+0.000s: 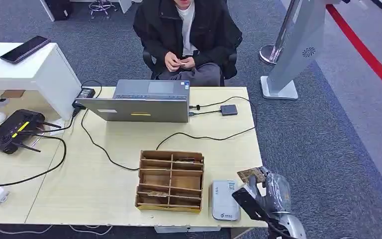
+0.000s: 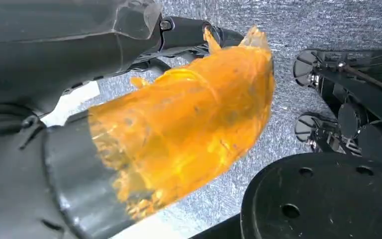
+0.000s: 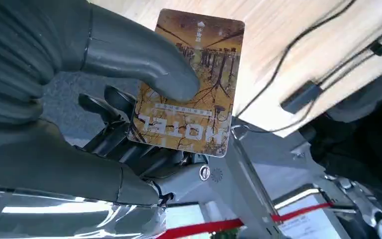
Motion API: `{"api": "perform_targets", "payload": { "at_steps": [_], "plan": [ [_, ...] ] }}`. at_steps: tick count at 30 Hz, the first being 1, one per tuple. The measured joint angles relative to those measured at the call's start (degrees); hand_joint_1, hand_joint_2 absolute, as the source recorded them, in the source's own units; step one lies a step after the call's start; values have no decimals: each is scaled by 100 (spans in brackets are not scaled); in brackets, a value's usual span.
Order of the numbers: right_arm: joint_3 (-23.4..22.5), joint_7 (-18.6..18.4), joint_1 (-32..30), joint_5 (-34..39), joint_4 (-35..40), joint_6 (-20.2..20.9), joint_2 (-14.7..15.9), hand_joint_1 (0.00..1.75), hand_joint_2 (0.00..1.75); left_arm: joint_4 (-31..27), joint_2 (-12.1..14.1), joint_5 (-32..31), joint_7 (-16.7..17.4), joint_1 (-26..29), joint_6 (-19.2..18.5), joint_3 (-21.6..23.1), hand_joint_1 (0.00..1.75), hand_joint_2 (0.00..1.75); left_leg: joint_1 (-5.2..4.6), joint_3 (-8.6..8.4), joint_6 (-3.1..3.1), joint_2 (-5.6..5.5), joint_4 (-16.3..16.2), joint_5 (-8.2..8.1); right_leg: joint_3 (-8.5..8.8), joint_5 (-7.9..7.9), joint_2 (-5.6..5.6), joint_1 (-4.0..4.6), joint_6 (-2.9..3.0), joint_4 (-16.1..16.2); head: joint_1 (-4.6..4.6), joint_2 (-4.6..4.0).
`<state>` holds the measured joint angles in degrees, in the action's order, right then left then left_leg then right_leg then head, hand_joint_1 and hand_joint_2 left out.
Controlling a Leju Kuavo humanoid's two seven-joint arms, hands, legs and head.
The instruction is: Pass the card to the sensor for recognition and then transmit it.
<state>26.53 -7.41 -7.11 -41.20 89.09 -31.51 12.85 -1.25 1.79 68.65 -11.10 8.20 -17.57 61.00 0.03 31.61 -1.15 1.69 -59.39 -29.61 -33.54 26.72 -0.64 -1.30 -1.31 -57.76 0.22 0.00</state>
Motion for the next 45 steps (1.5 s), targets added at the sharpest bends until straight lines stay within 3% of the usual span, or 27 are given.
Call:
{"api": "perform_targets", "payload": {
  "at_steps": [6, 13, 25, 31, 45],
  "plan": [
    [-116, 383, -3, -468, 210, -339, -140, 175, 175, 0, 0, -337, -37, 1, 20, -221, 0, 0, 0, -1, 0, 0, 0, 0, 0, 0, 0, 0, 0, 0, 0, 0],
    [-133, 864, 141, -820, 479, -409, -312, 175, 175, 0, 2, -651, -85, -1, 2, -443, 0, 0, 1, -1, 0, 1, 0, 0, 0, 0, 1, 0, 0, -1, 0, 0],
    [-131, 942, 273, -868, 584, -429, -444, 175, 175, 0, 7, -706, -89, 0, -4, -583, 0, 0, 0, 0, 0, -1, 0, 0, -1, 0, -1, 0, 0, -1, 0, 0],
    [-118, 1314, 318, -912, 632, -479, -446, 175, 175, 0, 57, -867, -144, 38, -39, -660, 0, 0, 1, 2, 0, 0, 1, 0, -1, 0, 0, 1, 0, -1, 0, 0],
    [446, 1419, 1462, -1050, 647, -392, -560, 175, 175, 0, 199, -1375, -153, 41, -131, -868, 0, 0, 3, -1, 1, 0, 0, 4, 0, -2, 1, 1, 1, -5, -2, 0]
  ]
}}
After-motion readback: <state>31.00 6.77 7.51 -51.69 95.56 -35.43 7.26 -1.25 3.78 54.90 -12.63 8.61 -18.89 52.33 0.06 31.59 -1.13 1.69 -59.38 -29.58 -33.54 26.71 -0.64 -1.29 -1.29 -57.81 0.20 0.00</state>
